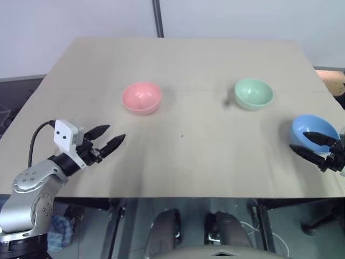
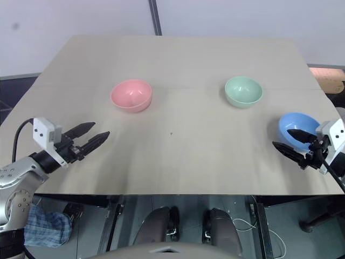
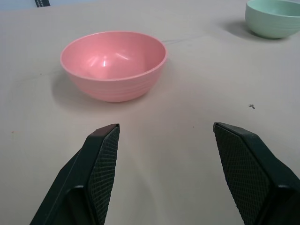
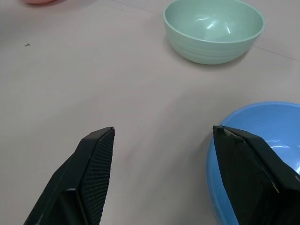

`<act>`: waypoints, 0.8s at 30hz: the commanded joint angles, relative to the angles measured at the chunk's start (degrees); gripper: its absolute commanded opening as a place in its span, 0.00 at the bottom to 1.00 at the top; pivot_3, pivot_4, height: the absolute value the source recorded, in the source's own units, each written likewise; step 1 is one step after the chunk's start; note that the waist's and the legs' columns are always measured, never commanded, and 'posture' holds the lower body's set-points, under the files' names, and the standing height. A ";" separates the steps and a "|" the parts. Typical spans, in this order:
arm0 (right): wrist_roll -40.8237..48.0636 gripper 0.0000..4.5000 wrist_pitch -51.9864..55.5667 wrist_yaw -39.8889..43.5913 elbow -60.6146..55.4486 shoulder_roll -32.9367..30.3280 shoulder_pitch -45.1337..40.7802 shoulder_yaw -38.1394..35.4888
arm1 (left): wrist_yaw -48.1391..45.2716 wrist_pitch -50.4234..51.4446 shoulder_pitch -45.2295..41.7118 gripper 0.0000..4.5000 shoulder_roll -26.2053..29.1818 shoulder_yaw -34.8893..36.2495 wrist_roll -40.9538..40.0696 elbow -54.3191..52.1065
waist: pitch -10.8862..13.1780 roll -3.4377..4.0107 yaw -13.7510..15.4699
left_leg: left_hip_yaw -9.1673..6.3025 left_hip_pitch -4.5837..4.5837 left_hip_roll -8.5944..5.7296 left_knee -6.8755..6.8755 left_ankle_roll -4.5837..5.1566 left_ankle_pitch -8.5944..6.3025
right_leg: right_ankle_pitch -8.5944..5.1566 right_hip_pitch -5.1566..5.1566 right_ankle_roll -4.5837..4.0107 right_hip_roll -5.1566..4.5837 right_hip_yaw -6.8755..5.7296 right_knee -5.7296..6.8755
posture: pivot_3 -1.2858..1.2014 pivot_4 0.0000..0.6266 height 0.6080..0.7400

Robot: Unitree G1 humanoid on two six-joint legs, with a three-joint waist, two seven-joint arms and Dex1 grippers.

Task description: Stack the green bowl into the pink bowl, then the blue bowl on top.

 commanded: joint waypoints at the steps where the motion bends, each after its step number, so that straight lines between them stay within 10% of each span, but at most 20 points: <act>1: 1.82 0.81 0.64 -0.03 -3.05 -0.15 -1.42 -0.93 | 0.32 -0.96 -0.75 0.75 0.11 0.27 0.56 -1.47 | 0.00 0.00 0.01 | 0.00 0.01 0.00 0.00 0.00 0.00 | 0.00 0.01 0.00 0.00 0.00 0.00 | 0.52 0.24 1.00; 11: 8.19 0.81 5.76 -3.98 -13.16 2.01 -6.79 1.70 | 1.41 2.07 -8.26 0.75 2.43 -5.52 4.48 0.35 | 0.00 -0.02 0.03 | 0.00 0.04 0.01 0.04 0.00 0.00 | 0.00 0.05 0.00 0.01 0.00 0.05 | 0.52 0.24 1.00; 24: 7.65 0.81 3.71 -3.33 -15.10 3.41 -8.71 5.76 | -2.25 -6.98 -40.72 0.75 7.45 -26.04 27.49 26.92 | 0.03 -0.11 0.14 | 0.00 -0.01 -0.04 0.12 -0.04 0.04 | 0.01 0.07 0.01 0.09 -0.04 0.08 | 0.52 0.24 1.00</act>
